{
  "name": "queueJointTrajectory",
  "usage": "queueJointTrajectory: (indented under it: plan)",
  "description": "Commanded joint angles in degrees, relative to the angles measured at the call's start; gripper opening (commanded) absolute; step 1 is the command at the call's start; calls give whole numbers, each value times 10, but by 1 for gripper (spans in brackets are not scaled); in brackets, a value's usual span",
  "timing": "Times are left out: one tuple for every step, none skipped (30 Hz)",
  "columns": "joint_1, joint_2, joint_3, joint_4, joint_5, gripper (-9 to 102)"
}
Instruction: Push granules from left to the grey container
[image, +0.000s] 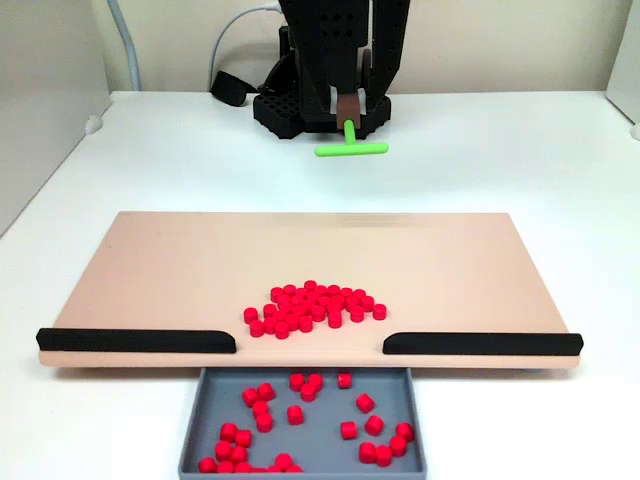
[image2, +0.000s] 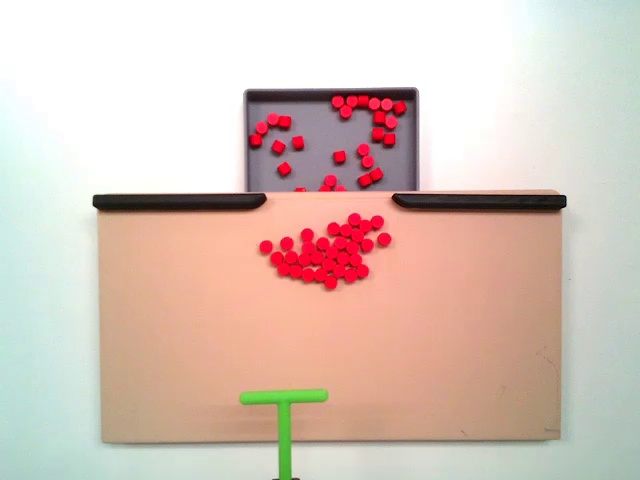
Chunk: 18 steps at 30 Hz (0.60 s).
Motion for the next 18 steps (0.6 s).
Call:
queueJointTrajectory:
  plan:
    - [4, 14, -4, -1, 0, 0]
    - [4, 14, -4, -1, 0, 0]
    - [4, 14, -4, -1, -1, 0]
    - [4, 14, -4, -1, -1, 0]
    - [4, 14, -4, -1, -1, 0]
    - [4, 14, -4, -1, -1, 0]
    - [4, 14, -4, -1, -1, 0]
    - [4, 14, -4, -1, -1, 0]
    - [4, 14, -4, -1, -1, 0]
    - [4, 14, -4, -1, -2, 0]
    - [4, 14, -4, -1, -3, 0]
    - [4, 14, -4, -1, -4, 0]
    - [4, 14, -4, -1, -5, 0]
    - [4, 14, -4, -1, -6, 0]
    - [4, 14, -4, -1, -6, 0]
    - [4, 15, -4, -1, -7, 0]
    - [4, 15, -4, -1, -7, 0]
    - [4, 15, -4, -1, -7, 0]
